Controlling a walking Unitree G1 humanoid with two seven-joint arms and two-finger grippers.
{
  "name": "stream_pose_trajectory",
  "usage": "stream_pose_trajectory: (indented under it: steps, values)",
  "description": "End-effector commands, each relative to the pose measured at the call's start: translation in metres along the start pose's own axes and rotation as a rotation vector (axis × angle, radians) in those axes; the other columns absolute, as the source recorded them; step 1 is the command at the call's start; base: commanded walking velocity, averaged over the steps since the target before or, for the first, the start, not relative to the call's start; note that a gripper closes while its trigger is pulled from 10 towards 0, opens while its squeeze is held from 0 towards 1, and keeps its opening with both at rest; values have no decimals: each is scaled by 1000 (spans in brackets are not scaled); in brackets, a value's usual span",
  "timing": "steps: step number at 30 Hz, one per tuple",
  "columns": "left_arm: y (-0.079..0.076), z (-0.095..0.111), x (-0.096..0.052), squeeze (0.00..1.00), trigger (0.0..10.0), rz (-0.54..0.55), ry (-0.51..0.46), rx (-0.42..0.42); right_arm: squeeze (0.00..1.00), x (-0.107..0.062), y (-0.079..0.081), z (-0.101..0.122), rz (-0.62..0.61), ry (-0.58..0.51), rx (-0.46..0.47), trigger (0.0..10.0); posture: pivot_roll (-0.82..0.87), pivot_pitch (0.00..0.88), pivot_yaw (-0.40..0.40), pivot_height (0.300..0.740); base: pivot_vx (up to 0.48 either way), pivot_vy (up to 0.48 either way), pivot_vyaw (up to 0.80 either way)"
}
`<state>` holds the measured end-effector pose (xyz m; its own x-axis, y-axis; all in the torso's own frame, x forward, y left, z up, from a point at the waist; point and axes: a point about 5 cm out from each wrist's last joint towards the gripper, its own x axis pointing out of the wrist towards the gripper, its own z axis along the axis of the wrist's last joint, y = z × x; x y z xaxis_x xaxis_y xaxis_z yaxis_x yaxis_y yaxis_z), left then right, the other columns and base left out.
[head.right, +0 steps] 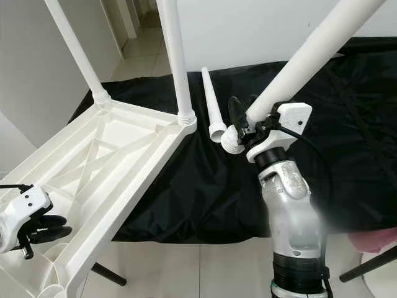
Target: Building children table
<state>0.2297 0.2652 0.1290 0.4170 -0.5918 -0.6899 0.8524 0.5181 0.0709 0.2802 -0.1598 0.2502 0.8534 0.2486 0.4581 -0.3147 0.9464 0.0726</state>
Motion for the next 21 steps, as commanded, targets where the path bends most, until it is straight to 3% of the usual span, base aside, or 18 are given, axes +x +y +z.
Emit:
stream_pose_trajectory:
  steps: [1, 8, 10, 14, 17, 19, 20, 21]
  values:
    - [-18, -4, 10, 0, 10000, -188, 21, 14, 0, 3, 3, 3, 17, -22, 4, 10000, 16, 57, 147, 740, 0, 0, 0]
    - [-30, 9, 29, 0, 10000, -213, -64, 15, 0, 4, 3, 3, 17, -23, 0, 10000, 9, 57, 148, 740, 0, 0, 0]
    - [-34, 27, 49, 0, 10000, -187, -172, 2, 0, 4, 3, 4, 13, -22, -2, 10000, 3, 55, 152, 740, 0, 0, 0]
    - [-34, 31, 53, 0, 10000, -175, -194, 0, 0, 4, 2, 4, 12, -21, -3, 10000, 3, 55, 152, 740, 0, 0, 0]
    - [-29, 44, 60, 0, 10000, -120, -270, -14, 0, 3, 3, 4, 12, -21, -4, 10000, -8, 53, 152, 740, 0, 0, 0]
    - [-29, 44, 60, 0, 10000, -120, -270, -14, 0, 3, 3, 4, 12, -21, -4, 10000, -8, 53, 152, 740, 0, 0, 0]
    - [-18, 59, 60, 0, 10000, -30, -359, -34, 0, 3, 3, 3, 13, -20, -1, 10000, -9, 52, 150, 740, 0, 0, 0]
    - [-14, 62, 59, 0, 10000, -2, -381, -37, 0, 3, 3, 3, 13, -19, 0, 10000, -9, 52, 150, 740, 0, 0, 0]
